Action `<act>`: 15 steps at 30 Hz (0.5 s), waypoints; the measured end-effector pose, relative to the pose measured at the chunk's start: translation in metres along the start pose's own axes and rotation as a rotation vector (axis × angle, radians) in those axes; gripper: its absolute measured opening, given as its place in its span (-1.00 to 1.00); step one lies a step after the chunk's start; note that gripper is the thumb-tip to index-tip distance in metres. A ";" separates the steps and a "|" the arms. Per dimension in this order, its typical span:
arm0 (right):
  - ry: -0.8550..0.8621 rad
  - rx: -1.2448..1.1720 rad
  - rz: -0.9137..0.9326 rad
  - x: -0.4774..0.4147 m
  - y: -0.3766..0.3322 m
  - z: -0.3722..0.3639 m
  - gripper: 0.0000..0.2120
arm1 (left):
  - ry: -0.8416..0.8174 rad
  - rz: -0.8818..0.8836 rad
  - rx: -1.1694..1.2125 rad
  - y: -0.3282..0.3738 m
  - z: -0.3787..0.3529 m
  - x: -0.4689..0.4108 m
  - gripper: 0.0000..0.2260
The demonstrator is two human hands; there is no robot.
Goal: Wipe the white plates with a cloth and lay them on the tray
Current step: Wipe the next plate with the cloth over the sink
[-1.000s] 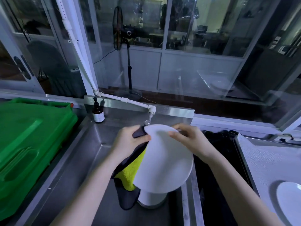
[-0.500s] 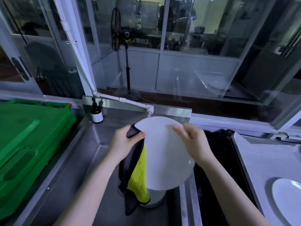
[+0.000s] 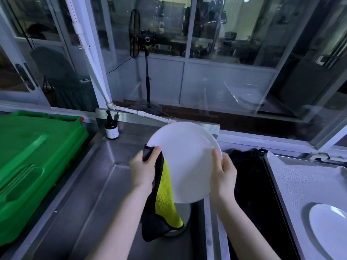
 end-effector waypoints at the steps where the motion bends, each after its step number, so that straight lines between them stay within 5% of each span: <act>1: -0.087 0.038 0.015 -0.003 -0.003 0.004 -0.67 | -0.016 0.001 -0.004 0.001 0.003 -0.003 -0.83; 6: -0.575 0.287 0.166 -0.039 -0.048 0.022 -0.89 | -0.269 -0.278 -0.358 0.033 0.001 -0.010 -0.72; 8: -0.698 0.547 0.243 -0.046 -0.061 0.010 -0.75 | -0.485 -0.307 -0.473 0.043 -0.014 -0.007 -0.58; 11: -0.751 0.717 0.327 -0.040 -0.063 -0.003 -0.65 | -0.601 -0.324 -0.528 0.047 -0.029 0.000 -0.59; 15: -0.633 0.598 0.322 -0.035 -0.058 0.010 -0.61 | -0.492 -0.294 -0.433 0.042 -0.019 0.002 -0.84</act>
Point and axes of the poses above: each hand's wrist, its own x-axis away from the middle knuckle, its own z-axis out of the back of the hand, y = z × x, the point moved 3 cm from there along -x, towards the middle knuckle, and after that the axes turned 13 degrees about -y, right-handed, at the moved point
